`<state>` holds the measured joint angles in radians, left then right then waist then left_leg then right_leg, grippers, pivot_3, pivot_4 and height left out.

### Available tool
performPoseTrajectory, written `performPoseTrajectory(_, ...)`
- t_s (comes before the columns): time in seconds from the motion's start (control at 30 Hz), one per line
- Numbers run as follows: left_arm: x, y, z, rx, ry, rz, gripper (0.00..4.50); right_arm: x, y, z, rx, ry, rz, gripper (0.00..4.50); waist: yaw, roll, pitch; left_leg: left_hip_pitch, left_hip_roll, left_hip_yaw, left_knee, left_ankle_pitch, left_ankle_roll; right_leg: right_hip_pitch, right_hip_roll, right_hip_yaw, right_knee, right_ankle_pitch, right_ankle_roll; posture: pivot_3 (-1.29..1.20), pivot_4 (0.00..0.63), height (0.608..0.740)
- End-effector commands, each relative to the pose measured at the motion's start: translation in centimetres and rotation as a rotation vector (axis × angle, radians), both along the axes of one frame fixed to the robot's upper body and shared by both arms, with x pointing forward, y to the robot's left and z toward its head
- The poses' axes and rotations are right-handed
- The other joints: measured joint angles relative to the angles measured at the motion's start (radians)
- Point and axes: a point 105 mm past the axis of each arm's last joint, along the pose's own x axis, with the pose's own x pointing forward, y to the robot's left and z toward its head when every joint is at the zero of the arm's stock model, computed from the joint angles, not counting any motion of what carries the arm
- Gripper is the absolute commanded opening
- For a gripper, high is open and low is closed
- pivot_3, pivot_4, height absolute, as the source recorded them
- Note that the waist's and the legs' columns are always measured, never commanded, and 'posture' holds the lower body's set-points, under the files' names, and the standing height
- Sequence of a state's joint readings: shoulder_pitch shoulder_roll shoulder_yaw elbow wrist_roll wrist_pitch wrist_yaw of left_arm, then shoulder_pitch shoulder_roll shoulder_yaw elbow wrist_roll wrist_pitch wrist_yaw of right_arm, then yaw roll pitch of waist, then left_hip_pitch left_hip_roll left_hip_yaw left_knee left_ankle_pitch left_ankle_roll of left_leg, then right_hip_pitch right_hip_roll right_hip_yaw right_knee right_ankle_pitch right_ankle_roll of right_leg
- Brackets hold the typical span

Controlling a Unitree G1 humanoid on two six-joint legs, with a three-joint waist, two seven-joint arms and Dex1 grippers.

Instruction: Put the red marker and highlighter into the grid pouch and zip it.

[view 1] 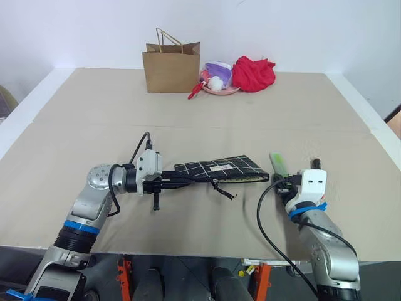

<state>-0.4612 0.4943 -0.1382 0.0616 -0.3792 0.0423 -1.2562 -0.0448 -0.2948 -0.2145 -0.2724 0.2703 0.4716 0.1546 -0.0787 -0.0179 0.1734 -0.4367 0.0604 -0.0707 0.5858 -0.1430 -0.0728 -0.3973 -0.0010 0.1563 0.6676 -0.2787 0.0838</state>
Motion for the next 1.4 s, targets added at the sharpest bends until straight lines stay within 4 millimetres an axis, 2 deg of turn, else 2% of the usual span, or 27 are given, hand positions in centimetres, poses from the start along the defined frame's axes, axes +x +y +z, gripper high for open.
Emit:
performPoseTrajectory(0.03,0.0,0.2,1.2,-0.014,-0.039,-0.014,0.0,0.9,-0.3,5.3,0.021,-0.163,0.171,1.14,-0.002,0.001,0.001,0.0,0.0,0.0,0.0,0.0,0.0,0.0,0.0,0.0,0.0,0.001,0.0,0.0,0.15,0.74)
performPoseTrajectory(0.13,-0.1,0.1,1.3,-0.014,-0.028,-0.032,0.0,0.5,-0.1,9.8,-0.027,-0.252,0.416,1.14,0.0,0.003,0.002,0.0,0.0,0.0,0.001,0.0,0.001,0.0,0.0,0.0,0.0,0.002,0.001,0.0,0.15,0.74)
performPoseTrajectory(0.2,-0.1,0.1,1.3,-0.017,-0.021,-0.035,0.0,-0.8,1.0,11.8,-0.051,-0.253,0.631,1.14,0.0,0.003,0.002,0.0,0.0,0.0,0.001,0.001,0.001,0.0,0.0,0.0,0.0,0.001,0.002,0.0,0.15,0.74)
performPoseTrajectory(0.27,-0.2,0.1,1.6,-0.028,-0.015,-0.041,0.0,-3.1,2.5,12.9,-0.036,-0.187,0.869,1.14,0.0,0.003,0.002,0.0,0.0,0.0,0.001,0.0,0.001,0.001,0.0,0.0,0.0,0.0,0.002,0.0,0.15,0.74)
performPoseTrajectory(0.37,-0.2,0.1,1.8,-0.037,-0.021,-0.049,0.0,-6.4,4.0,12.4,-0.012,-0.023,1.113,1.14,0.003,0.002,0.002,-0.001,0.0,0.0,0.0,-0.001,0.003,0.001,0.0,-0.001,0.0,-0.002,0.002,0.0,0.15,0.74)
performPoseTrajectory(0.5,-0.2,0.0,2.0,-0.042,-0.017,-0.061,0.0,-9.3,4.8,10.7,-0.008,0.16,1.265,1.14,0.005,0.002,0.002,-0.001,0.0,0.0,0.001,-0.002,0.004,0.002,0.0,-0.002,0.0,-0.003,0.002,0.0,0.15,0.74)
performPoseTrajectory(0.6,-0.3,-0.1,1.9,-0.039,-0.018,-0.067,0.0,-9.7,4.8,9.9,-0.018,0.199,1.272,1.14,0.005,0.002,0.002,-0.001,-0.001,0.0,0.002,-0.002,0.004,0.002,-0.001,-0.002,0.0,-0.003,0.003,0.0,0.15,0.74)
performPoseTrajectory(0.73,-0.5,-0.3,1.9,-0.038,-0.02,-0.073,0.0,-8.2,3.2,8.3,-0.063,0.235,1.164,1.14,0.003,0.001,0.002,-0.001,-0.001,0.0,0.006,-0.001,0.003,0.003,-0.001,-0.002,0.0,-0.001,0.0,0.0,0.15,0.74)
performPoseTrajectory(0.97,-0.8,-0.5,1.8,-0.038,-0.023,-0.073,0.0,-7.7,2.4,7.7,-0.047,0.26,1.122,1.14,0.003,0.001,0.002,-0.001,-0.001,0.0,0.009,-0.001,0.002,0.005,-0.001,-0.002,0.0,-0.001,0.0,0.0,0.15,0.74)
performPoseTrajectory(1.4,-1.9,-1.5,1.7,-0.059,-0.019,-0.099,0.0,-6.3,3.4,7.5,-0.015,0.26,1.099,1.14,0.004,0.001,0.002,-0.001,-0.001,0.0,0.009,-0.001,0.003,0.005,-0.001,-0.002,0.0,0.0,0.003,0.0,0.15,0.74)
